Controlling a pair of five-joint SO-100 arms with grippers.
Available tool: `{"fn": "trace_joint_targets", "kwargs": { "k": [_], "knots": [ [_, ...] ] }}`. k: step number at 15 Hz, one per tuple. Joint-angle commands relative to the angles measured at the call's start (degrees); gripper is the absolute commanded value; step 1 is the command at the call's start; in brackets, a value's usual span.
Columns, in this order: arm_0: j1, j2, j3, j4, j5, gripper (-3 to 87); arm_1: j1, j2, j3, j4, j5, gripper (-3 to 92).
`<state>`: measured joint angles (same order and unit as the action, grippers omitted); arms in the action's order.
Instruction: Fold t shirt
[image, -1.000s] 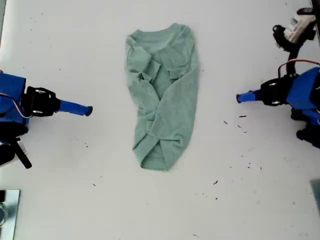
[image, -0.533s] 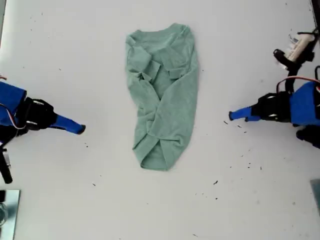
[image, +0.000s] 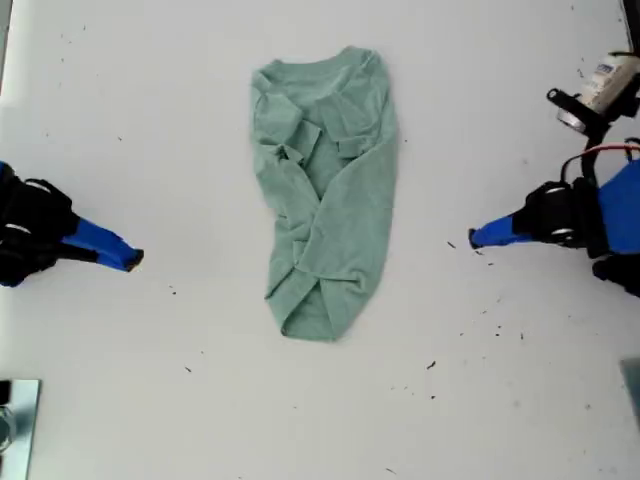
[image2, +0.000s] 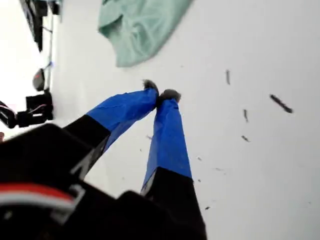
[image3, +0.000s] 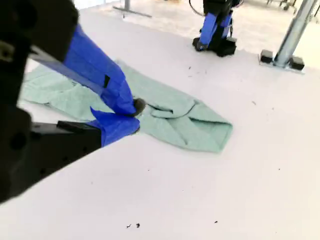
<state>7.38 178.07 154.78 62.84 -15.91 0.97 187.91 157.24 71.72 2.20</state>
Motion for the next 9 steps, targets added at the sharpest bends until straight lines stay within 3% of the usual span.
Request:
{"fn": "trace_joint_targets", "kwargs": {
  "k": [1,3,5,6,7,9],
  "knots": [
    [1.6,-25.4,-27.4,6.2,1.2,-0.2,-2.5,-25.7,-24.7,-0.1,-2.6,2.6],
    [3.3,-46.7,-54.4,17.7,3.9,-0.2,-5.0,-47.7,-49.3,7.5,-4.7,2.6],
    [3.8,-57.8,-67.9,20.7,7.7,-0.1,-7.2,-65.0,-73.4,18.1,-7.9,2.6],
    [4.3,-61.0,-70.6,21.4,8.2,15.0,-8.0,-72.9,-85.3,25.9,-8.3,7.6],
    [5.0,-63.7,-73.0,22.4,8.5,29.9,-8.6,-76.1,-89.9,27.3,-8.5,23.3],
    [5.4,-65.7,-75.2,22.5,9.5,31.6,-8.7,-77.0,-90.2,26.5,-9.0,40.0]
  ]
}}
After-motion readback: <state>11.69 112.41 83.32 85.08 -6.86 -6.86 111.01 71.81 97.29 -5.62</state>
